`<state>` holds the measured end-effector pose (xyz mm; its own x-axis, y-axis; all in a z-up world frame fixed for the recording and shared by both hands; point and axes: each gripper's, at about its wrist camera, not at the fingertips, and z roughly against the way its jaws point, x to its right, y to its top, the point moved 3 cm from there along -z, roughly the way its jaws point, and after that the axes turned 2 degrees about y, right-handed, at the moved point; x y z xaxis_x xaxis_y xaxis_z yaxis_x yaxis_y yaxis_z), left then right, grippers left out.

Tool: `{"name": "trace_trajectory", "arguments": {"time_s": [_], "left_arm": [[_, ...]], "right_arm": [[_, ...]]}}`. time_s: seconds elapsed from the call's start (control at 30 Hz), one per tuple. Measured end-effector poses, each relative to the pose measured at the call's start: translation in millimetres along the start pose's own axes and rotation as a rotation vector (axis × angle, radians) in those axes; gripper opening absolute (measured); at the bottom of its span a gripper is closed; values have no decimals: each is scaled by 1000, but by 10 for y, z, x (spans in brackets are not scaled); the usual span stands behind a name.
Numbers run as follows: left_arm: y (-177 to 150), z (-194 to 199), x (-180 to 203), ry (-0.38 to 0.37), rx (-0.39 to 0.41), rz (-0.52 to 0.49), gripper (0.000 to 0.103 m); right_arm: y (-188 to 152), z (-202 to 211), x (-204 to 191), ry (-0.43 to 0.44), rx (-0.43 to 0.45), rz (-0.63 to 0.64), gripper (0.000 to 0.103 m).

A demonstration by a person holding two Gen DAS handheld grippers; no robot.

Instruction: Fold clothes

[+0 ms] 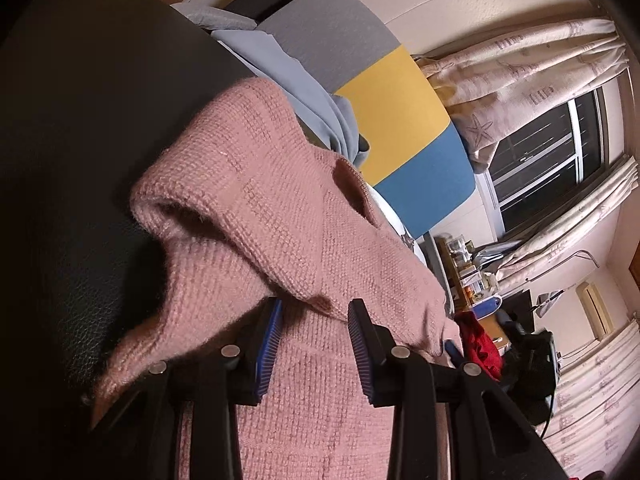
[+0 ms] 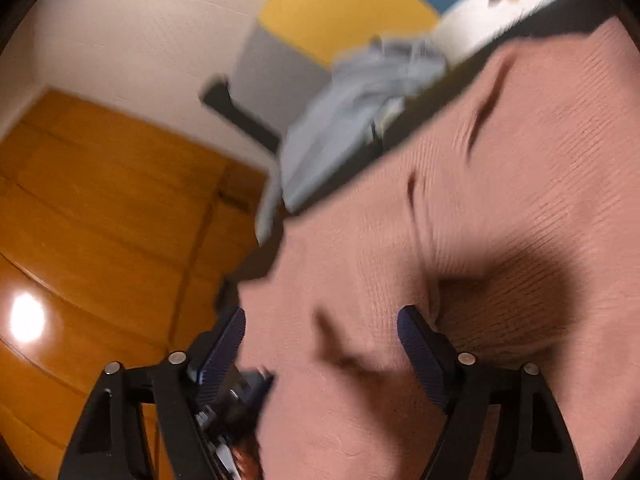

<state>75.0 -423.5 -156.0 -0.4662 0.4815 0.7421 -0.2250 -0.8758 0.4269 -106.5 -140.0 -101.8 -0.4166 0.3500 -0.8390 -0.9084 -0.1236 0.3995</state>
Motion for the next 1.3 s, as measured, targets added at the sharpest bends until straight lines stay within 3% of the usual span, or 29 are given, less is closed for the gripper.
{"name": "trace_trajectory", "arguments": {"time_s": [0.07,0.13,0.27,0.33,0.37,0.4,0.6,0.77,0.93,1.07,1.2,1.3], "left_arm": [[-1,-1,0,0,1,-1,34],[-2,-2,0,0,2,-3,34],[-5,5,-7,-5,4,0,34],[-6,2,-5,-3,4,-2,34],[-5,1,-3,-1,4,-4,34],[-6,5,3,1,3,-6,34],[-119,64,125,-54,-77,-74,35],[-110,-9,270,54,-99,-171,35],[99,-122,212,125,-89,-100,35],[79,-128,178,114,-57,-102,35],[48,-111,135,83,-40,-105,35],[50,-135,139,74,-34,-103,35]], "right_arm": [[24,79,65,-60,22,-4,80],[-3,35,141,-79,-25,-22,80],[-115,-155,119,-92,-107,-6,63],[-153,-272,82,-86,-123,-2,41],[-169,-327,70,-93,-130,-1,17],[-184,-377,70,-118,-136,-2,7],[-88,-353,-194,-121,-109,60,7],[234,-185,-579,-94,-36,137,7],[371,-119,-670,-127,-33,171,7],[329,-113,-386,-180,-56,134,7],[189,-139,137,-70,-88,-27,10],[140,-162,365,40,-52,-148,13]]}}
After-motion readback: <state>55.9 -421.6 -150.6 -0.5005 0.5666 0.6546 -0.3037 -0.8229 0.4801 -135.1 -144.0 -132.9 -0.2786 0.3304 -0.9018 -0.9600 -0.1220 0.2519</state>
